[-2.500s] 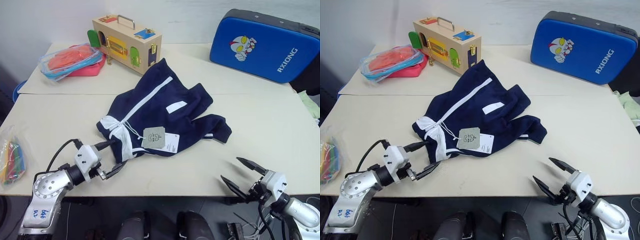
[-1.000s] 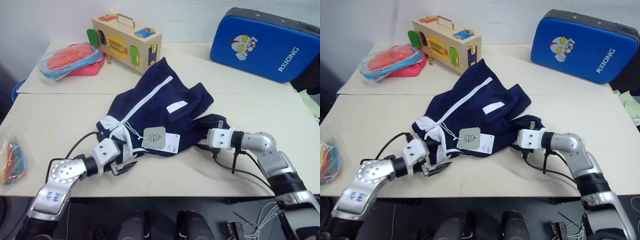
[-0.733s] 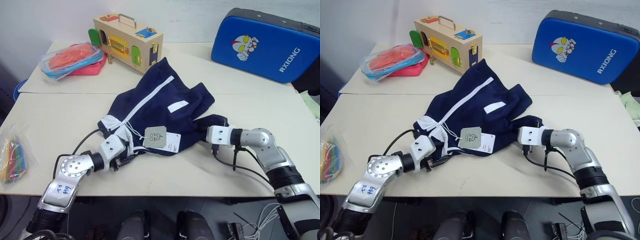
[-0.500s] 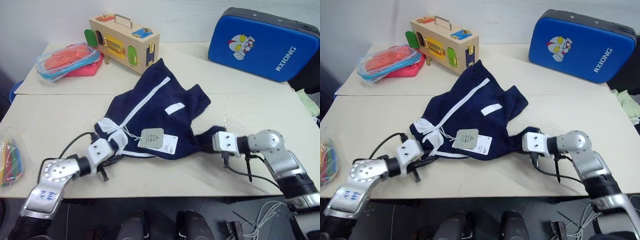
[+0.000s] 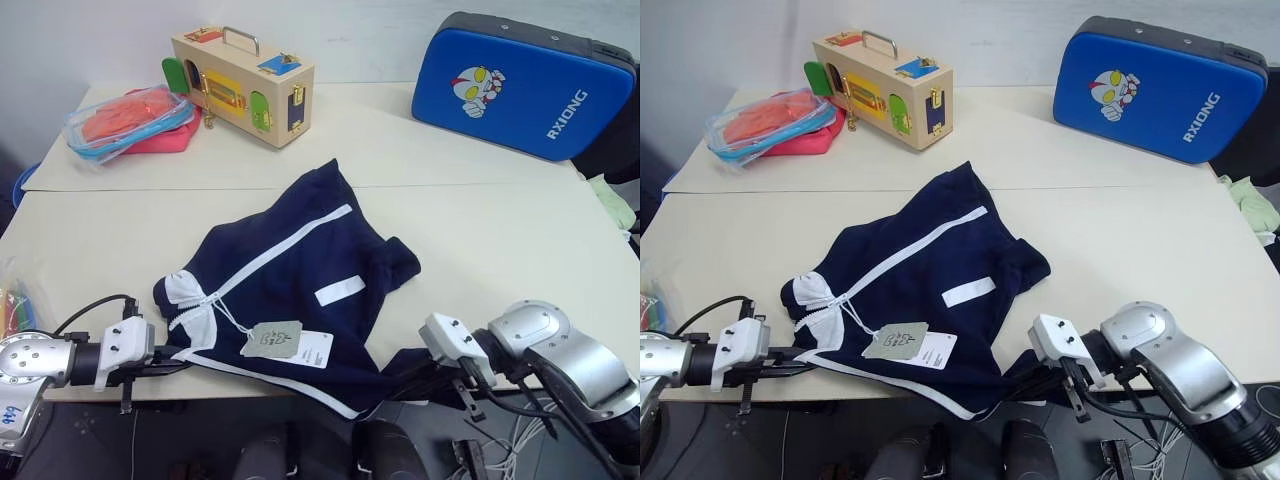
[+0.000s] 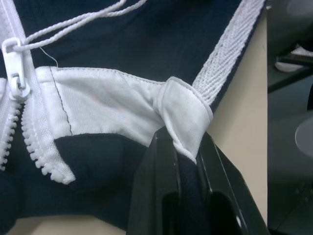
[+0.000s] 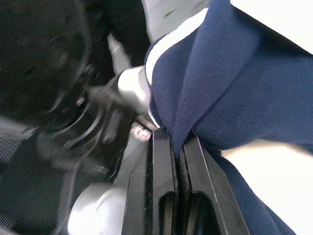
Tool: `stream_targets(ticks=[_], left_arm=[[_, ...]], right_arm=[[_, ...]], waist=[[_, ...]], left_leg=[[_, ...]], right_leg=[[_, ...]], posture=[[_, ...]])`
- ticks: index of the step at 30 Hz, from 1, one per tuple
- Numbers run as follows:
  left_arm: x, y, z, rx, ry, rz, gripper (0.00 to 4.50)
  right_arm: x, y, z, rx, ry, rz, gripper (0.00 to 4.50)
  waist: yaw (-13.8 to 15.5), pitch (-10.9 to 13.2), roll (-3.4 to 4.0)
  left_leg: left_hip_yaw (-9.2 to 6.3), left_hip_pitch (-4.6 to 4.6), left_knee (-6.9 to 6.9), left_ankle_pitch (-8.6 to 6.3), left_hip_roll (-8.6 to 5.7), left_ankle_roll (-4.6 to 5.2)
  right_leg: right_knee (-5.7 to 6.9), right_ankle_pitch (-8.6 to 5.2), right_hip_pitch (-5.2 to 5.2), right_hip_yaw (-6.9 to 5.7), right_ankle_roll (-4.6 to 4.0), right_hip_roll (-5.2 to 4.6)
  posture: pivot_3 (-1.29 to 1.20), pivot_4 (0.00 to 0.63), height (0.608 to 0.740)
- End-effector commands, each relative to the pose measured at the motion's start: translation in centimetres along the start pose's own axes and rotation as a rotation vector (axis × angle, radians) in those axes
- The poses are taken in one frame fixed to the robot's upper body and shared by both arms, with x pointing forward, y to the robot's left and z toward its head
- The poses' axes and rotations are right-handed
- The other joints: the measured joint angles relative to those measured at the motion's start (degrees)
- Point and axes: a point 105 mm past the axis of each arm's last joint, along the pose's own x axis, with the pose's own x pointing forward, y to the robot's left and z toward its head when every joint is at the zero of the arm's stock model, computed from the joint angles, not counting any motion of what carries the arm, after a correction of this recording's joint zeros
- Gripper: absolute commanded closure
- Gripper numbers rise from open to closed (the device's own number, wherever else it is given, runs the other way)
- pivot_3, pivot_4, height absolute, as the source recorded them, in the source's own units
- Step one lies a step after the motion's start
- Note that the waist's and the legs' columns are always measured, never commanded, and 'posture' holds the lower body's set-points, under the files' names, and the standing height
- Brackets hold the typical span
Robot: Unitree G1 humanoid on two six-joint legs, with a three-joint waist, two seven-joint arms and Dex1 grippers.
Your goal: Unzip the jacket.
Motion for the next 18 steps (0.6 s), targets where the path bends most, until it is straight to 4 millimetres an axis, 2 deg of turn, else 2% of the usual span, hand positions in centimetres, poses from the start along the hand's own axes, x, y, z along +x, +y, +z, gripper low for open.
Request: stream_targets(ticks=[1,3,6,8,9,11,14,15,18], left_arm=[[-0.2,0.1,1.2,0.015,-0.048,0.036,4.17],[0.0,-0.3,1.7,-0.015,-0.069,0.036,3.57],[0.2,-1.1,2.0,-0.01,-0.063,0.024,2.7],[0.2,-1.2,2.1,0.001,-0.068,0.037,2.08],[0.1,-1.2,2.2,0.002,-0.072,0.046,1.8],[0.2,-1.4,2.6,0.012,-0.094,0.079,1.19],[0.7,-1.8,3.4,0.012,-0.128,0.129,1.19],[1.0,-1.9,3.6,0.011,-0.132,0.148,1.19],[1.9,-2.4,3.7,0.003,-0.137,0.173,1.19]], right_arm=[[-3.0,0.4,0.9,0.028,-0.046,-0.047,3.18],[-4.6,1.2,2.4,0.147,-0.132,-0.057,2.52],[-6.6,2.3,3.8,0.289,-0.164,-0.031,1.6],[-7.8,1.6,4.2,0.307,-0.177,-0.075,0.93],[-8.3,0.8,4.3,0.3,-0.189,-0.116,0.58],[-9.5,-2.5,4.1,0.156,-0.19,-0.296,0.0],[-10.0,-7.3,2.7,-0.095,-0.066,-0.506,0.0],[-9.8,-8.8,2.3,-0.147,-0.046,-0.56,0.0],[-8.6,-11.8,1.0,-0.212,0.013,-0.606,0.0]], waist=[[0.0,0.0,-0.01],[0.1,0.1,-0.12],[0.1,0.1,-0.12],[0.1,0.1,-0.13],[-0.1,0.1,-0.15],[-0.4,0.1,-0.2],[-0.4,0.1,-0.22],[-0.2,0.2,-0.2],[-0.2,0.2,-0.2]], left_leg=[[0.0,0.0,0.01,0.06,-0.04,0.16],[0.0,0.01,0.03,0.13,-0.05,0.41],[-0.02,0.01,0.04,0.08,-0.05,0.51],[-0.06,0.02,0.03,-0.03,-0.02,0.69],[-0.08,0.04,0.03,-0.06,0.0,0.69],[-0.07,0.07,0.02,-0.21,0.01,0.42],[0.0,0.07,0.02,-0.18,0.02,0.32],[0.05,0.08,0.0,0.01,0.01,-0.01],[0.21,-0.14,-0.03,0.28,-0.04,0.27]], right_leg=[[0.0,0.0,0.02,0.0,0.01,-0.03],[-0.02,0.01,0.06,0.0,0.02,-0.05],[-0.04,0.01,0.09,0.01,0.02,-0.07],[-0.05,0.01,0.09,0.0,0.02,-0.06],[-0.05,0.01,0.09,-0.01,0.01,-0.04],[-0.02,0.01,0.09,0.01,0.01,-0.05],[0.02,0.01,0.05,0.02,0.02,-0.01],[0.02,0.01,0.03,0.02,0.02,0.01],[0.16,0.01,-0.26,0.05,0.02,0.04]], posture=[[0.0,0.15,0.74],[0.0,0.15,0.74],[0.0,0.15,0.74],[0.0,0.15,0.74],[0.0,0.15,0.74],[0.0,0.15,0.74],[0.0,0.15,0.74],[0.0,0.15,0.74],[0.0,0.15,0.74]])
